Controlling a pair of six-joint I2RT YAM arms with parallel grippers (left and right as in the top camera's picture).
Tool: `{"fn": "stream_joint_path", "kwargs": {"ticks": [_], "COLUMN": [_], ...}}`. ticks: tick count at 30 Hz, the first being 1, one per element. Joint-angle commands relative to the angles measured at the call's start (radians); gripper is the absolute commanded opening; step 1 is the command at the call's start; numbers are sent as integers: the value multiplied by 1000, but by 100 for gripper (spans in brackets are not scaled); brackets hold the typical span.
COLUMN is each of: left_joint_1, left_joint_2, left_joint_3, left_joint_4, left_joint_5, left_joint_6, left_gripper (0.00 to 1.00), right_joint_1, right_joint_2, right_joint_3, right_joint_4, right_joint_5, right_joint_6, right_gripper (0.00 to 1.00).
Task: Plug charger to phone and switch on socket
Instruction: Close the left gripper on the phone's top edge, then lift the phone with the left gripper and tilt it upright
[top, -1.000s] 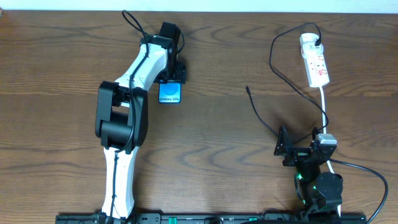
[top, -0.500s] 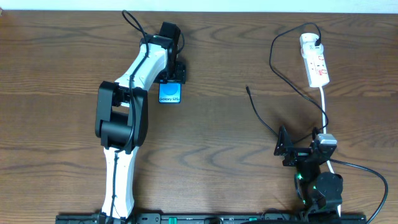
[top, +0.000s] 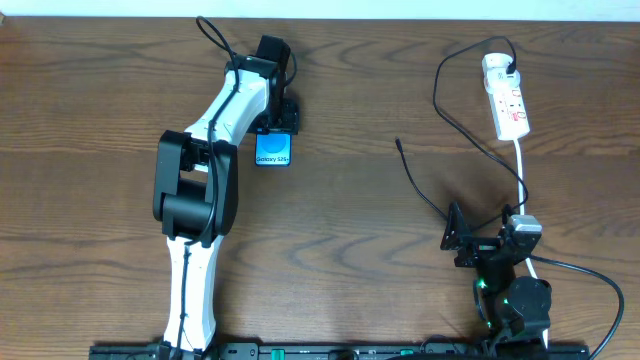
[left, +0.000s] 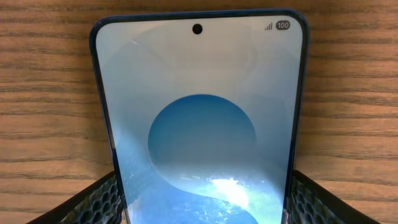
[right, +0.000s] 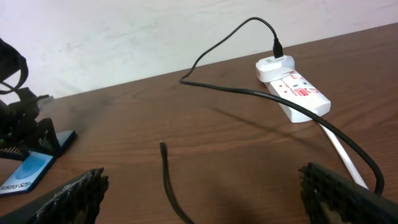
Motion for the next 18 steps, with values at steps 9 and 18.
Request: {"fn": "stream_joint_path", "kwargs": {"ticks": [9, 18], "left_joint_1": [-1, -1], "left_joint_2": [-25, -85], "left_joint_3": [-3, -3], "left_joint_4": [-16, -16], "left_joint_5": [-2, -1], "left_joint_6": [6, 6], "left_gripper": [7, 8], "right_joint_1": [6, 6], "right_joint_2": [-6, -6], "right_joint_3": [-2, -2], "right_joint_4": [-3, -3], "right_joint_5": [11, 11], "right_joint_6": [-13, -12], "right_gripper": [99, 99]}}
